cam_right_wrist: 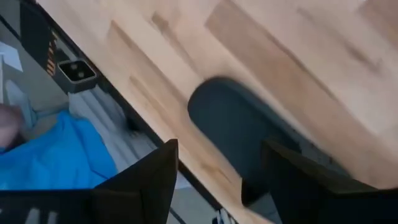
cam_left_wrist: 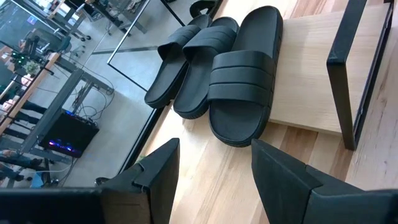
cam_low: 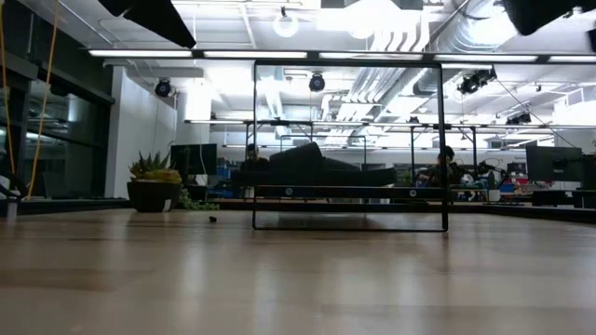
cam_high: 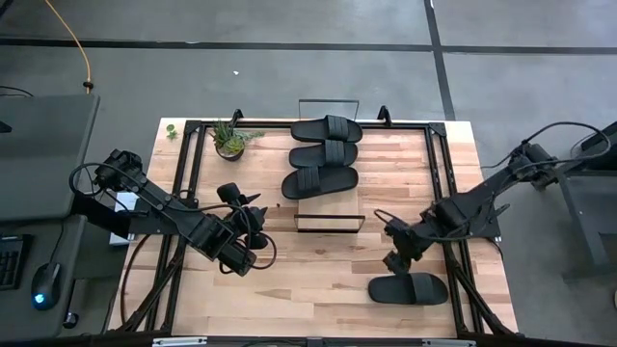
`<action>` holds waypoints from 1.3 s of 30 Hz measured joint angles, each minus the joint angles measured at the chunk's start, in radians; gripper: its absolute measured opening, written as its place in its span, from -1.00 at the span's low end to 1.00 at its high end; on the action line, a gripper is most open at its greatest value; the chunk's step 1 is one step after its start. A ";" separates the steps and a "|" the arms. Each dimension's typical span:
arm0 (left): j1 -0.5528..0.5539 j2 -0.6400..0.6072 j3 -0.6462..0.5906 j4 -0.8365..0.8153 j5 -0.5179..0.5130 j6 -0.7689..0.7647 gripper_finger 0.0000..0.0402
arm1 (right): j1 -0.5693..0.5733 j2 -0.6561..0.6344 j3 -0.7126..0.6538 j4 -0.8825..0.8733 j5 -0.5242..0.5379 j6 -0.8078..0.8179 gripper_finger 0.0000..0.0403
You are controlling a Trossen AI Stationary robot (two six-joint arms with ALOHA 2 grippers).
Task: Pick and place slides into the shelf
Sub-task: Put the black slide on the shelf
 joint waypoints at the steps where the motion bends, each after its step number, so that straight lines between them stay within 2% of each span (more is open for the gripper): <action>1: 0.000 0.000 0.000 0.000 0.000 0.000 -0.08 | 0.018 0.004 0.000 0.001 0.002 0.021 0.07; 9: 0.000 0.000 0.000 0.002 0.000 0.000 -0.08 | 0.116 0.098 0.005 0.089 -0.017 0.126 0.07; 13: 0.000 0.000 0.000 0.003 0.000 -0.002 -0.08 | 0.133 0.186 0.079 0.056 -0.023 0.121 0.07; 17: 0.000 0.000 0.000 0.008 0.000 -0.003 -0.08 | 0.134 0.303 0.230 -0.103 -0.024 0.061 0.07; 23: 0.000 0.000 0.000 0.008 0.008 -0.003 -0.08 | 0.143 0.508 0.506 -0.527 0.018 0.033 0.07; 27: 0.000 0.000 0.000 0.009 0.008 -0.003 -0.08 | 0.163 0.629 0.634 -0.747 0.017 0.039 0.07; 31: 0.000 0.001 0.000 0.010 0.008 -0.003 -0.08 | 0.177 0.721 0.695 -0.787 -0.028 0.039 0.07; 36: 0.000 0.001 0.000 0.011 0.008 -0.003 -0.08 | 0.194 0.815 0.710 -0.781 -0.143 0.016 0.07; 39: 0.000 0.001 0.000 0.015 0.008 -0.003 -0.08 | 0.209 0.848 0.711 -0.783 -0.157 0.008 0.07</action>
